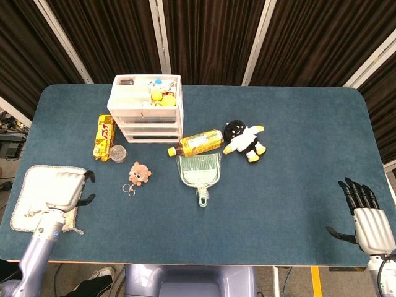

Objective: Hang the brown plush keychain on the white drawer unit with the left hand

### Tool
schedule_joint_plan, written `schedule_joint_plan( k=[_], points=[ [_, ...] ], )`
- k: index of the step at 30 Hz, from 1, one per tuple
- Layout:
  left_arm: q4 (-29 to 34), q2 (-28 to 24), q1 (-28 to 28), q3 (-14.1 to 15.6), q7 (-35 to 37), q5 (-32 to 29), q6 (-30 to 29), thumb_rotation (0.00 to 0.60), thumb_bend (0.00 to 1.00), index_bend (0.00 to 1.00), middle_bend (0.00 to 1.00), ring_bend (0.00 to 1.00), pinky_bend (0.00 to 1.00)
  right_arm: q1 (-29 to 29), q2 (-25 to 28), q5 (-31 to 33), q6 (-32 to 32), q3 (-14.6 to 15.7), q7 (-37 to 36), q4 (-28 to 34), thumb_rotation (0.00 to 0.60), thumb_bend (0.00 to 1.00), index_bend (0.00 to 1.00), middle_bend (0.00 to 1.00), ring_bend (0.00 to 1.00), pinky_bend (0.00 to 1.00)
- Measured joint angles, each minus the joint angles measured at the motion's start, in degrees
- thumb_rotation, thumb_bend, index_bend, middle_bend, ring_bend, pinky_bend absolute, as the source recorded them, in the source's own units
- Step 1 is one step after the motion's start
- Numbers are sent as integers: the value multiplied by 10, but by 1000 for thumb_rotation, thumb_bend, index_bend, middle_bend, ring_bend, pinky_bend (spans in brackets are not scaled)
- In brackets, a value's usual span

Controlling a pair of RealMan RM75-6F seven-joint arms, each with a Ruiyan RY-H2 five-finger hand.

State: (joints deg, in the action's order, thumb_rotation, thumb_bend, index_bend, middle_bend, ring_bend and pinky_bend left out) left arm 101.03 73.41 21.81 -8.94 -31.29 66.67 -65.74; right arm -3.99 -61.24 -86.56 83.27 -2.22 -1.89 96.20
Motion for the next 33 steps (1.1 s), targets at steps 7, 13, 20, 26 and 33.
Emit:
schedule_joint_plan(
  k=[7,13,20,26,33],
  points=[
    [-37,61,37,-1,-60,-56,19,600,298,495,1000,887,746,0,0,0,-1,0,-3,-1,600,0,0,0,0,0],
    [-75,99,60,2,-86,-76,26,600,319,504,1000,889,748,0,1,2,-1,-1,-5,0,600,0,0,0,0,0],
    [-119,140,83,6,-109,-96,35,600,319,510,1000,889,747,0,2,4,-2,-1,-7,1,600,0,0,0,0,0],
    [-149,170,99,10,-121,-107,39,600,319,514,1000,889,747,0,2,5,-2,-2,-9,0,600,0,0,0,0,0],
    [-178,197,112,13,-133,-121,41,600,327,521,1000,889,747,0,3,6,-2,-3,-12,1,600,0,0,0,0,0]
  ],
)
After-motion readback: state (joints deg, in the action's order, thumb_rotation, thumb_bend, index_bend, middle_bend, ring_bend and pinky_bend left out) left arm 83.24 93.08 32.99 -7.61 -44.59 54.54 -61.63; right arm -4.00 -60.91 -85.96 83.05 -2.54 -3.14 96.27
